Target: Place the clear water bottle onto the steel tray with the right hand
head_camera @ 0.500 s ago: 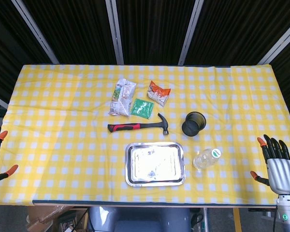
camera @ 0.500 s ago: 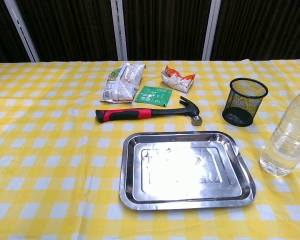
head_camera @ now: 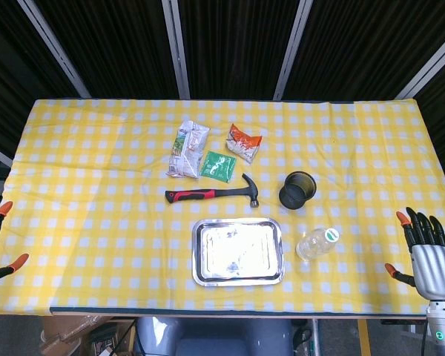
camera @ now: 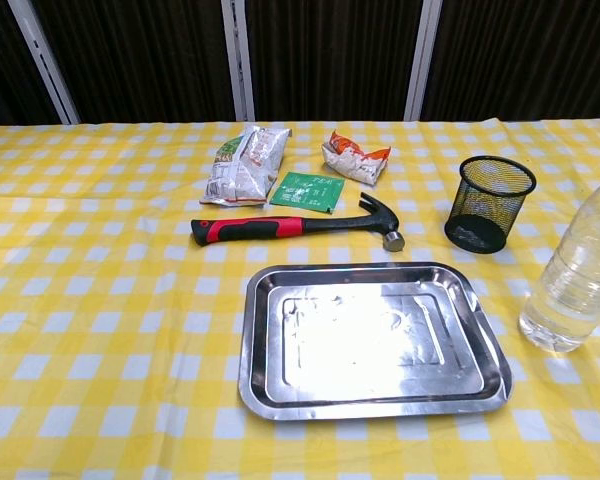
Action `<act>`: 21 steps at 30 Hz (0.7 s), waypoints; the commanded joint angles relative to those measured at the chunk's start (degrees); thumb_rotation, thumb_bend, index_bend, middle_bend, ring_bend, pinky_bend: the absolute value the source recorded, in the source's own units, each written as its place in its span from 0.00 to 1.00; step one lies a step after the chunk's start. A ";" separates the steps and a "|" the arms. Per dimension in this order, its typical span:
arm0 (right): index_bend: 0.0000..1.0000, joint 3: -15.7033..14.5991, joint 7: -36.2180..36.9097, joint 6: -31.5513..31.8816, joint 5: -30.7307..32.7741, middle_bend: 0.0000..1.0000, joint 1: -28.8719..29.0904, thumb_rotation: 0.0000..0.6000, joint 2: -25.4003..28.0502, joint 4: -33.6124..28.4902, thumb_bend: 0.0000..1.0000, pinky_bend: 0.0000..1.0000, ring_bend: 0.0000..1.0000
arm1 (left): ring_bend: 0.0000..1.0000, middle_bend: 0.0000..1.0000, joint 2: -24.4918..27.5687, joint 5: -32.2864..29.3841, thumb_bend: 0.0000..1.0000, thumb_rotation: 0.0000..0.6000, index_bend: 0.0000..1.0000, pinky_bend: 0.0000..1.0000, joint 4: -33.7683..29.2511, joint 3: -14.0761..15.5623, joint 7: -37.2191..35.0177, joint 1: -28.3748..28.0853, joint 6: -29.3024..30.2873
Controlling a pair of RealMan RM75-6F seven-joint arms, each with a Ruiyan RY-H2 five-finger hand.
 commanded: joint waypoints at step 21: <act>0.07 -1.72 10.96 -6.49 0.22 0.03 1.47 1.00 1.81 -0.46 0.21 0.00 0.00 | 0.00 0.00 -0.05 0.37 0.19 1.00 0.05 0.00 -0.81 0.34 0.86 0.32 0.25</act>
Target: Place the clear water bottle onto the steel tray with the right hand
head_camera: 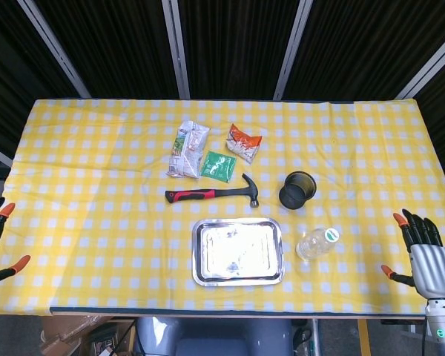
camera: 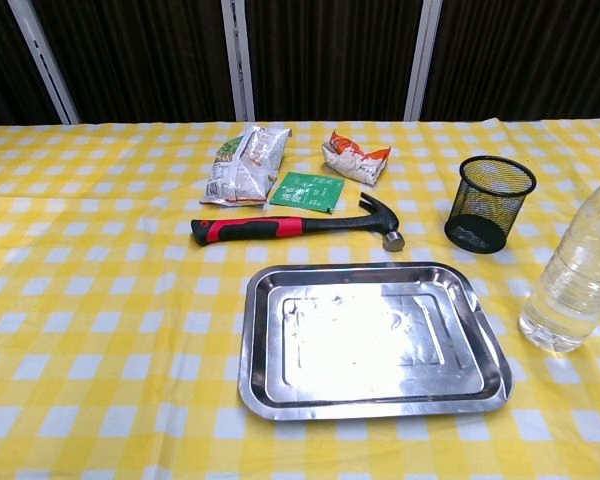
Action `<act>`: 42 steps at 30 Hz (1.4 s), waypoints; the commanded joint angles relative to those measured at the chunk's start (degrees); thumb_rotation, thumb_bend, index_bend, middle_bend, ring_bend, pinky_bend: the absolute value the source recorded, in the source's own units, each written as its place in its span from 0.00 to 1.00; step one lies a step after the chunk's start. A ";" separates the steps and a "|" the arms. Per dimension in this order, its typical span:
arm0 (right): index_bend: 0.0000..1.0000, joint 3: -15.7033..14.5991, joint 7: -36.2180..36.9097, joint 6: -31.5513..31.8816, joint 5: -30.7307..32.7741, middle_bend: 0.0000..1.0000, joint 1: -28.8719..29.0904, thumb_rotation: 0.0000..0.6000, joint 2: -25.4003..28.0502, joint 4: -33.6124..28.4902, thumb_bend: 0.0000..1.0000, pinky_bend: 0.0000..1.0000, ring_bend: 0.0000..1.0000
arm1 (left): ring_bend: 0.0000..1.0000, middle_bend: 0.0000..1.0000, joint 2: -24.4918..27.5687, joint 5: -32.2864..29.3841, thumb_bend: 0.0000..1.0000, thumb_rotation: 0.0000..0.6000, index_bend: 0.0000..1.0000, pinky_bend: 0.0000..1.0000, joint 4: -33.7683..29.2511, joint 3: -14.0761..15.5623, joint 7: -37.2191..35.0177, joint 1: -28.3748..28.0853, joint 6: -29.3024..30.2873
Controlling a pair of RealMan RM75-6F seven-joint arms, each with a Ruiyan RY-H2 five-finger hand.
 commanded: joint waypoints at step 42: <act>0.12 -3.30 63.53 -24.43 -6.99 0.05 14.87 1.00 -8.77 9.15 0.21 0.00 0.00 | 0.00 0.00 0.48 -0.75 0.19 1.00 0.05 0.00 -0.44 0.00 -0.16 -0.21 -1.19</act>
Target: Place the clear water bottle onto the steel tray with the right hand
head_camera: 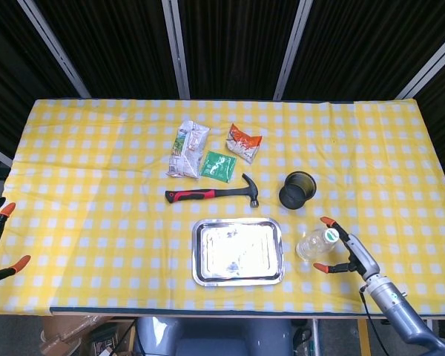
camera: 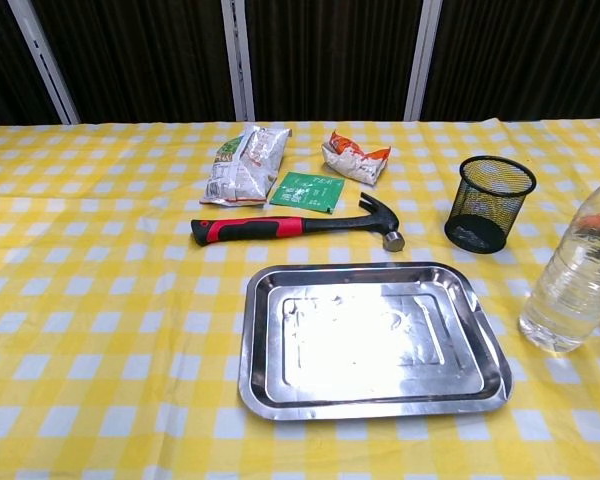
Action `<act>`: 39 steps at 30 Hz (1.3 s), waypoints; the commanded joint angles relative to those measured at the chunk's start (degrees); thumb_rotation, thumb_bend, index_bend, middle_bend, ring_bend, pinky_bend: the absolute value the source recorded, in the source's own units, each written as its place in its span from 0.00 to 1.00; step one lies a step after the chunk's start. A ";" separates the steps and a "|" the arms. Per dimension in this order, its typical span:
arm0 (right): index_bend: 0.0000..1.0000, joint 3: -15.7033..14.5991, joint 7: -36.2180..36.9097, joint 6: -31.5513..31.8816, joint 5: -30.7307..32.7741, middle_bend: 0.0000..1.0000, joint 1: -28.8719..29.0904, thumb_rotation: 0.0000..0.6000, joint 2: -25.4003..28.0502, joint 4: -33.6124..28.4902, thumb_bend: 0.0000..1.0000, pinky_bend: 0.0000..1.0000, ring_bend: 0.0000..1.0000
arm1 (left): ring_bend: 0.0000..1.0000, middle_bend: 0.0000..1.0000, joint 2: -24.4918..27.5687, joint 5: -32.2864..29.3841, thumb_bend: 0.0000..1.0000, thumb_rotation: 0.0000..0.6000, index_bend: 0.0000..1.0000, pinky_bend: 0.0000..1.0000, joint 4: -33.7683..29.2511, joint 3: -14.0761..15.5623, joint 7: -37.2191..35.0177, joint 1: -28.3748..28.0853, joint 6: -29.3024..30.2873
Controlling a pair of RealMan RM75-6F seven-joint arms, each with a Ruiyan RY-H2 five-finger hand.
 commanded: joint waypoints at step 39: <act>0.74 7.04 -22.67 8.30 11.72 0.56 -2.12 1.00 -1.19 -21.31 0.69 0.00 0.22 | 0.00 0.00 0.17 -0.44 0.19 1.00 0.05 0.00 -0.04 -0.14 -0.57 -0.09 -0.31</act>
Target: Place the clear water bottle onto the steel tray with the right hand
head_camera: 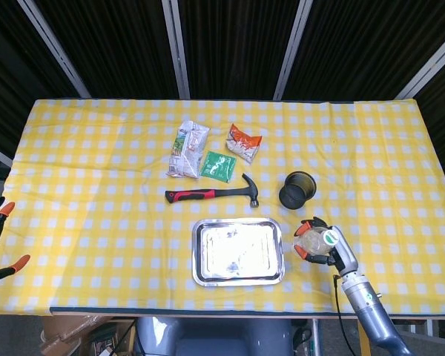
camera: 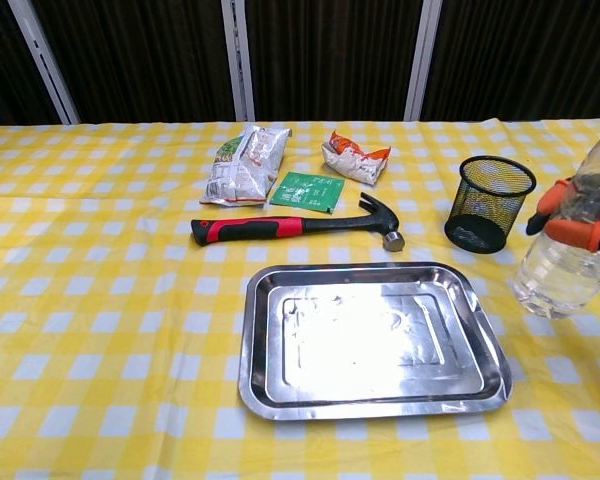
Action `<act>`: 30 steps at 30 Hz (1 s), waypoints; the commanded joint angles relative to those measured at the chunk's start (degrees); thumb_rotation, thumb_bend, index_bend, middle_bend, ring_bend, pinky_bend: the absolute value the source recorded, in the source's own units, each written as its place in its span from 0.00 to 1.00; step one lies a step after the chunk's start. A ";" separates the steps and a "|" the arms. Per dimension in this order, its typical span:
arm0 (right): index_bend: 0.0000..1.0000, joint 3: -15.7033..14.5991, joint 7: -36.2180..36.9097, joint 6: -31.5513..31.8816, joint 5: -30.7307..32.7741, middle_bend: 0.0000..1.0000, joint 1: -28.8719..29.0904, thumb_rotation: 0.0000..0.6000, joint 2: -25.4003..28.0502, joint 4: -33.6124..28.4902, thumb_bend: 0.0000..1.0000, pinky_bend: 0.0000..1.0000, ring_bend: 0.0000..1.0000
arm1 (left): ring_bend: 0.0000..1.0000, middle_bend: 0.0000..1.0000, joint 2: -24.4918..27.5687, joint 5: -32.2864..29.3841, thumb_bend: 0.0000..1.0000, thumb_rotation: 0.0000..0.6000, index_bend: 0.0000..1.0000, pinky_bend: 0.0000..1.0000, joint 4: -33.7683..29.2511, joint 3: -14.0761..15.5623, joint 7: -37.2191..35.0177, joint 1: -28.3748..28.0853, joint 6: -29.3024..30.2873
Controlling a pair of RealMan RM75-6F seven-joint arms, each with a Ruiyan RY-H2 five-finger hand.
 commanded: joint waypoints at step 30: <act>0.76 7.93 -22.74 -3.89 16.29 0.57 6.78 1.00 3.28 -17.38 0.74 0.00 0.22 | 0.00 0.00 -0.27 -0.53 0.19 1.00 0.05 0.00 0.23 0.14 0.47 -0.62 -1.52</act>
